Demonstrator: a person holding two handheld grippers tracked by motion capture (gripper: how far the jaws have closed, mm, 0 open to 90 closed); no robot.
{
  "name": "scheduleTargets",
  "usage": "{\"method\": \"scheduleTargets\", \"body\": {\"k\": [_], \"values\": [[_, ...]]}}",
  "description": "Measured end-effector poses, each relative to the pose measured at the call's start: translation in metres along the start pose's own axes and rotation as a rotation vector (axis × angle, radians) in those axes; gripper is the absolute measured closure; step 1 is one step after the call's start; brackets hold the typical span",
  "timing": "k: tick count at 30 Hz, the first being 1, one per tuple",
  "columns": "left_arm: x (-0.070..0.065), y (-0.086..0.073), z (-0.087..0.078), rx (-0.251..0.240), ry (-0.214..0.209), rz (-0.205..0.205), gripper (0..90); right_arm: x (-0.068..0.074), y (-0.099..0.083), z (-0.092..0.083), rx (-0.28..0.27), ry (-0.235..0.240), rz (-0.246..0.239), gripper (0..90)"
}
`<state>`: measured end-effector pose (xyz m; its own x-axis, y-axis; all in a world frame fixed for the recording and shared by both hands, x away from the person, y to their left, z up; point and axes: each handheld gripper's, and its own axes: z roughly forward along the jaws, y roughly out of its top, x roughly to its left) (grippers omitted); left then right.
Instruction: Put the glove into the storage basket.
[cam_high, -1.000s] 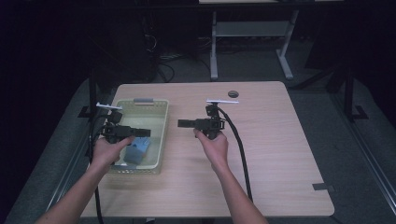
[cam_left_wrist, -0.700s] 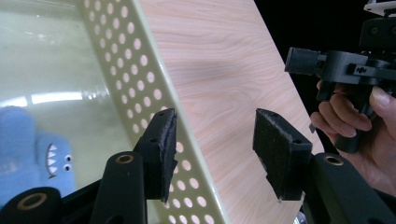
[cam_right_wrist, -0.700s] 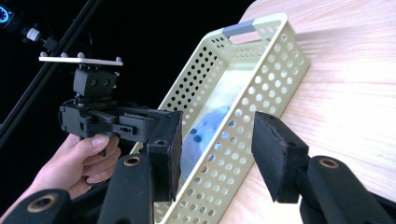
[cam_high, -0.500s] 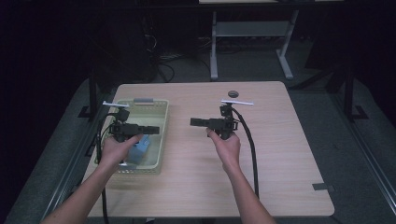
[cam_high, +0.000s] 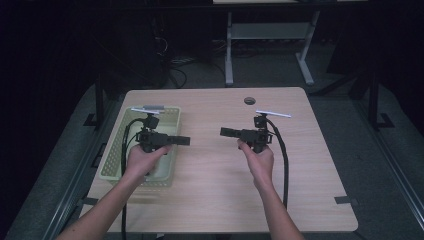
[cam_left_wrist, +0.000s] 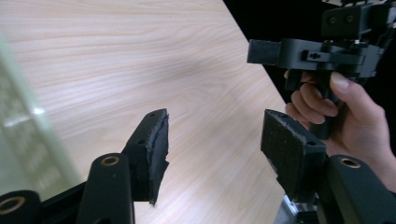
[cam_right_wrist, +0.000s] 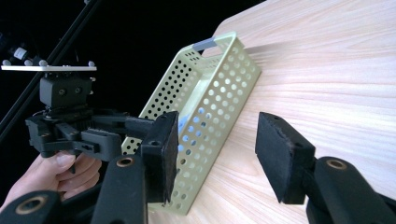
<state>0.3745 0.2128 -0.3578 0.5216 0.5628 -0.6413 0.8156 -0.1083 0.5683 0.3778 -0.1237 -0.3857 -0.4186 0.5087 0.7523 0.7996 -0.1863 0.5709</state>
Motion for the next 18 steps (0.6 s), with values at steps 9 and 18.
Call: {"method": "scheduleTargets", "body": {"k": [9, 18], "values": [[-0.026, -0.004, 0.033, 0.035, -0.048, 0.070, 38.0, -0.022, -0.011, -0.037, -0.033, -0.054, 0.027, 46.2], [-0.043, -0.015, 0.060, 0.064, -0.079, 0.103, 35.7, -0.039, -0.025, -0.079, -0.085, -0.104, 0.046, 42.3]]}}
